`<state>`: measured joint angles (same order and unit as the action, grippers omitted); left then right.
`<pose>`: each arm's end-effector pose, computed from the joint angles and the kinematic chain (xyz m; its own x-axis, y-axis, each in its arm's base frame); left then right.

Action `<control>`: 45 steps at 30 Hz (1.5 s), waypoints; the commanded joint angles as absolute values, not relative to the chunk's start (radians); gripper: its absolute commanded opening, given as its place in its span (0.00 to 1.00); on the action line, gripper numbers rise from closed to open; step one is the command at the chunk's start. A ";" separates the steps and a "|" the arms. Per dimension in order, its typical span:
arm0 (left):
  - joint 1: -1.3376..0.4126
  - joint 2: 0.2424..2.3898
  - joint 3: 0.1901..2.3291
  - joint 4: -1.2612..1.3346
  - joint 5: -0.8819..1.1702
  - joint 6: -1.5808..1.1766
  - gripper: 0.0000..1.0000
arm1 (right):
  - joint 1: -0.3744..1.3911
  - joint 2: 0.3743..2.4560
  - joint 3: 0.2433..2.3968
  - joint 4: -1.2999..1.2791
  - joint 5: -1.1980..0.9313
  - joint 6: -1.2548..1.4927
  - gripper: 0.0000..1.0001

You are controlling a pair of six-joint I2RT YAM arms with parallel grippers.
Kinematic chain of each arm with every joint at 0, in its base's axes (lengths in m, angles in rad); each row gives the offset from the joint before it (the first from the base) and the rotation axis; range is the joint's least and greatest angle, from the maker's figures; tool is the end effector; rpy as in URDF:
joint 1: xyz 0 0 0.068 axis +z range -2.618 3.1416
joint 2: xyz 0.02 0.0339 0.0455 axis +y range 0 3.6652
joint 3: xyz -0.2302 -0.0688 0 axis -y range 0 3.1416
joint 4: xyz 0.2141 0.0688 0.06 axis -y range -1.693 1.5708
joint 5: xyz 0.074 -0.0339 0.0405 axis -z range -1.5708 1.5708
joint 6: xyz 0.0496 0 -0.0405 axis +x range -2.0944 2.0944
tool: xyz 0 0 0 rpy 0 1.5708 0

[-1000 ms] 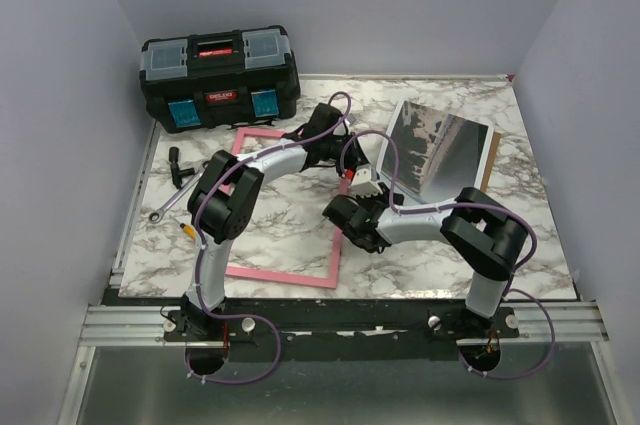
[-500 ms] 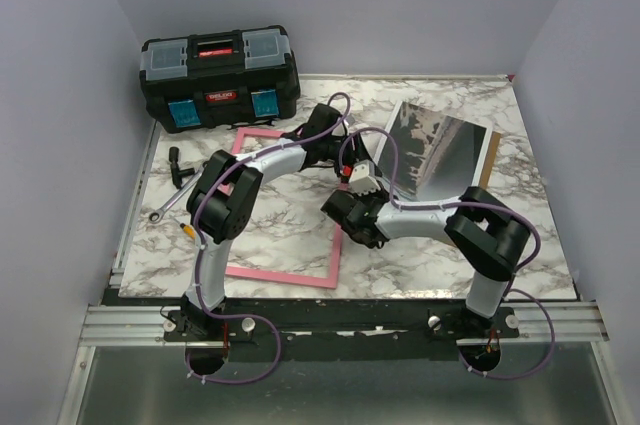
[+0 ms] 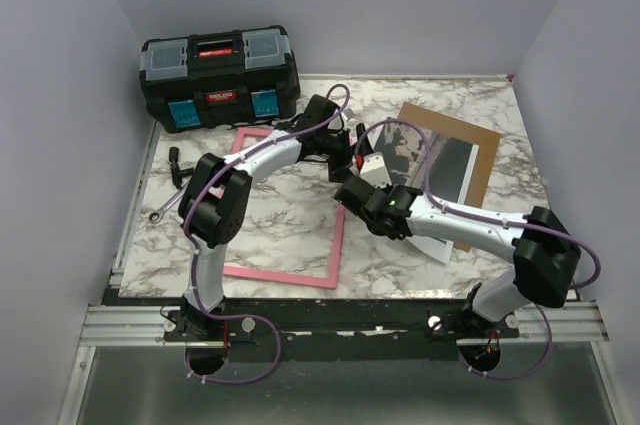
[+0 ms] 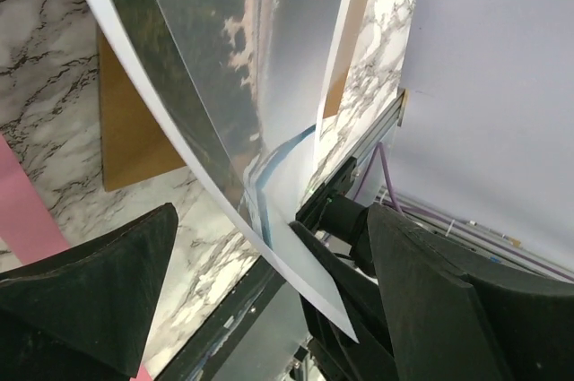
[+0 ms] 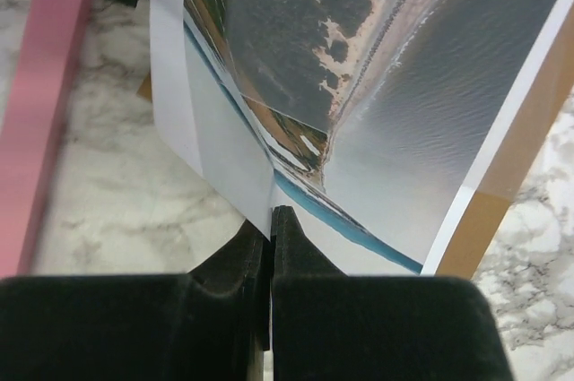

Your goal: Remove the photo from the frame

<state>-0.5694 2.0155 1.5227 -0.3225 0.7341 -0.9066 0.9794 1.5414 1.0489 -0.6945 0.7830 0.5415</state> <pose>0.3291 -0.2501 0.1922 -0.9977 -0.0555 -0.0387 0.0025 0.5418 -0.8405 0.1802 0.2056 0.1940 -0.6704 -0.3429 -0.6580 -0.1116 0.9233 -0.3675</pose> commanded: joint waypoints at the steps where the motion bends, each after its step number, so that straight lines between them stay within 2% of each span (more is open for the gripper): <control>1: -0.570 2.002 1.574 -0.384 0.759 -0.855 0.89 | 0.989 1.447 1.027 -0.749 0.633 0.535 0.01; 7: -0.576 2.023 1.591 -0.360 0.770 -0.867 0.87 | 0.989 1.437 1.006 -0.749 0.667 0.536 0.01; 13: -0.575 2.022 1.605 -0.349 0.758 -0.856 0.89 | 0.990 1.433 0.980 -0.738 0.688 0.541 0.01; 24: -0.574 2.116 1.698 -0.324 0.810 -0.900 0.90 | 0.989 1.349 0.955 -0.640 0.423 0.434 0.00; 30: -0.572 2.187 1.849 -0.488 0.790 -0.821 0.89 | 0.989 1.312 0.962 -0.620 0.377 0.429 0.01; 40: -0.561 2.180 1.889 -0.528 0.775 -0.786 0.89 | 0.990 1.256 1.023 -0.652 0.355 0.396 0.01; 45: -0.564 2.157 1.868 -0.504 0.760 -0.818 0.89 | 0.990 1.224 1.089 -0.664 0.269 0.391 0.01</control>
